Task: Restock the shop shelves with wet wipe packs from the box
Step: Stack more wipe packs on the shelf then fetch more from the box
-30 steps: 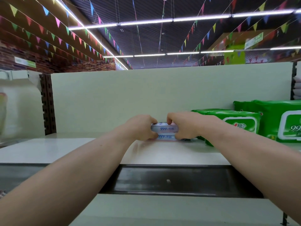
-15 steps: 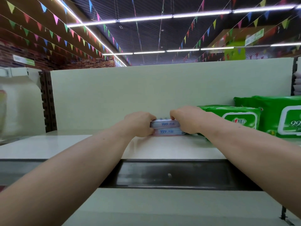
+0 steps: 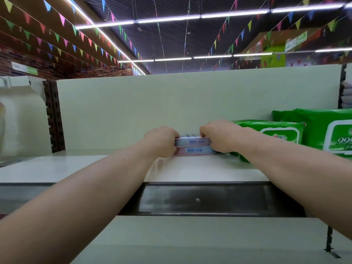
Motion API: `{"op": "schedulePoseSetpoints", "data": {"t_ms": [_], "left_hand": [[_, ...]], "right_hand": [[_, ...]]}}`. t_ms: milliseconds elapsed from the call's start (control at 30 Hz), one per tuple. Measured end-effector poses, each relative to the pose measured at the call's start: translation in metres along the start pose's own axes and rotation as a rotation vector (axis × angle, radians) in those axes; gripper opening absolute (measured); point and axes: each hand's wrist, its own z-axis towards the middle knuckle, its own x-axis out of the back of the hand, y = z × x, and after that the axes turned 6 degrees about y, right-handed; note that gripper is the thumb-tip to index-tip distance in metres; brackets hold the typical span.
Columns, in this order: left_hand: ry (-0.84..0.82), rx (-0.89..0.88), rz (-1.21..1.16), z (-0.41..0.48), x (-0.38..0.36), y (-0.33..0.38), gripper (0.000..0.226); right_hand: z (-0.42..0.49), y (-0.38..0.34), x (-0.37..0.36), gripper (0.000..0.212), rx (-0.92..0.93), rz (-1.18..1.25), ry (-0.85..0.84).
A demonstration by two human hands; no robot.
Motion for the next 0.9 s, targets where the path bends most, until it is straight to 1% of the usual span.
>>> {"op": "schedulePoseSetpoints", "data": {"t_ms": [67, 133, 200, 300, 433, 567, 733, 833, 900], "left_hand": [[-0.046, -0.017, -0.019, 0.0, 0.0, -0.002, 0.022], [-0.114, -0.019, -0.089, -0.001, 0.002, -0.003, 0.028], [-0.132, -0.02, -0.129, -0.001, 0.005, -0.003, 0.03], [-0.077, 0.019, -0.121, 0.002, 0.005, -0.002, 0.029], [0.016, 0.071, 0.009, 0.008, 0.005, -0.003, 0.03], [0.009, 0.07, 0.042, 0.011, 0.006, -0.002, 0.028], [-0.094, -0.043, -0.034, 0.008, 0.004, -0.001, 0.021], [-0.055, -0.058, 0.034, 0.009, 0.003, 0.001, 0.012], [-0.013, -0.053, 0.1, 0.009, 0.003, 0.002, 0.014]], "right_hand": [[0.0, 0.0, 0.002, 0.027, -0.002, 0.034, -0.006], [-0.001, 0.0, 0.004, 0.026, -0.01, 0.068, 0.003], [-0.001, -0.001, 0.005, 0.026, -0.018, 0.075, 0.03], [0.001, -0.003, 0.005, 0.03, -0.025, 0.063, 0.085], [0.003, -0.004, 0.006, 0.031, -0.009, 0.062, 0.111], [0.006, -0.006, 0.007, 0.029, -0.001, 0.032, 0.103], [0.004, -0.008, 0.008, 0.03, -0.033, 0.018, 0.056], [0.004, -0.008, 0.007, 0.028, -0.032, 0.012, 0.05], [0.004, -0.008, 0.006, 0.027, -0.03, 0.005, 0.034]]}}
